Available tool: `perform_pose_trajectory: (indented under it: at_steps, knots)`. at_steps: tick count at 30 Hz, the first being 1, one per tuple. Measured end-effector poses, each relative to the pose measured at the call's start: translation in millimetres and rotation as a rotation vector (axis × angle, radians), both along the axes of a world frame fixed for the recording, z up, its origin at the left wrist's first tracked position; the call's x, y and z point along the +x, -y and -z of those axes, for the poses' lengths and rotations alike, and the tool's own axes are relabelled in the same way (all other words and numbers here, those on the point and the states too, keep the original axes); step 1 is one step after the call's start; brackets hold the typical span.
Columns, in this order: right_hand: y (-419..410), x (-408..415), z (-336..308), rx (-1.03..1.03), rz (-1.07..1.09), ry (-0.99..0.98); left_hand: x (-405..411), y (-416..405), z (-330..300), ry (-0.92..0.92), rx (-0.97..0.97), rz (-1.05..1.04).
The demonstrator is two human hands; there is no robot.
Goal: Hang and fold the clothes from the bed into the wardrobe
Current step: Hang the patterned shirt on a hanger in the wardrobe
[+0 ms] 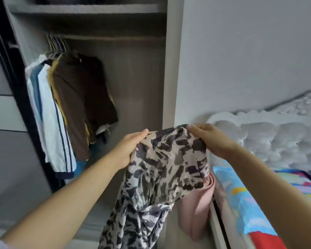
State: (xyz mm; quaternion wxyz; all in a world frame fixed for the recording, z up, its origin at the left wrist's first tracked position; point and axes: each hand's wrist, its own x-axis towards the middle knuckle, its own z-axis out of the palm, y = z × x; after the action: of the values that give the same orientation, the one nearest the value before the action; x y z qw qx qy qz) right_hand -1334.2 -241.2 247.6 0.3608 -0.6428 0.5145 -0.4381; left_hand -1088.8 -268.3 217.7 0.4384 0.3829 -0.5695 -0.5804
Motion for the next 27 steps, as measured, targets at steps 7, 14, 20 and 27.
perform_pose_trajectory:
  at_steps: [7,14,20,27]
  knots:
    - [70.1,51.8,-27.1,0.128,-0.267,0.264,48.7,60.3,-10.7,-0.12,0.019,-0.286]
    - [117.8,119.9,-30.6,-0.023,-0.323,0.071,76.8,82.9,-1.4,0.464,-0.358,-0.319]
    - [152.2,182.8,-28.2,-0.199,-0.074,-0.148,86.0,98.9,10.8,0.617,-0.669,-0.444]
    - [179.7,216.3,-46.5,-0.034,0.062,0.12,158.9,166.8,29.8,0.606,-0.271,-0.043]
